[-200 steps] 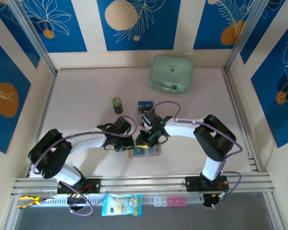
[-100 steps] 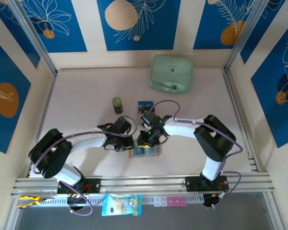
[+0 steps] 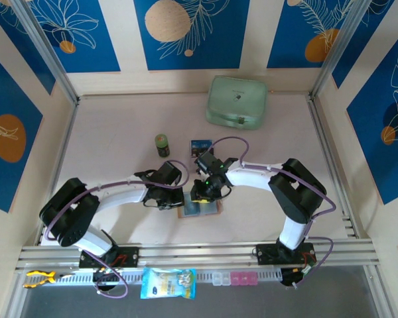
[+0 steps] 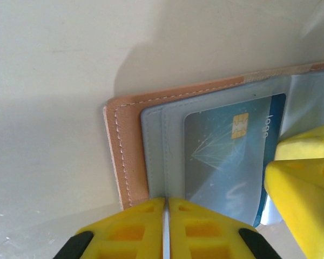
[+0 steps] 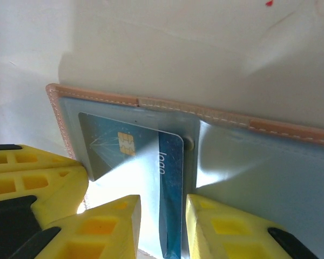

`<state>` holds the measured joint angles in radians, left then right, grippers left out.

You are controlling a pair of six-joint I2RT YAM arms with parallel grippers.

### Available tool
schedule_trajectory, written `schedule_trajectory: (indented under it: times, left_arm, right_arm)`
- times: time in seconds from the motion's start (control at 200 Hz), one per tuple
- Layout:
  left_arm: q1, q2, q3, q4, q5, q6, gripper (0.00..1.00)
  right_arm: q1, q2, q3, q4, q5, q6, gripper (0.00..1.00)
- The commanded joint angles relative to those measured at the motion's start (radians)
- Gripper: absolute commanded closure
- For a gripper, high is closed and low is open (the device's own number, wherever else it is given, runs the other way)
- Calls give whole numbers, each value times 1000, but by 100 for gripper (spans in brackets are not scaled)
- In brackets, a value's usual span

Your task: Take the credit cards out of the card holder

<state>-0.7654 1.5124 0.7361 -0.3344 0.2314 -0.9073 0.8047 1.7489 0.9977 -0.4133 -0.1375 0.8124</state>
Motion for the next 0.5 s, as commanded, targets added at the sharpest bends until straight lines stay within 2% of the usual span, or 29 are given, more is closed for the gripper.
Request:
schedule_trajectory:
  times: [0.0, 0.495]
  left_arm:
    - [9, -29, 28, -57, -4, 25, 90]
    - [2, -43, 34, -29, 47, 9, 91]
  right_arm:
    - [-4, -46, -16, -8, -8, 3, 71]
    - [-21, -55, -106, 106, -79, 53, 75]
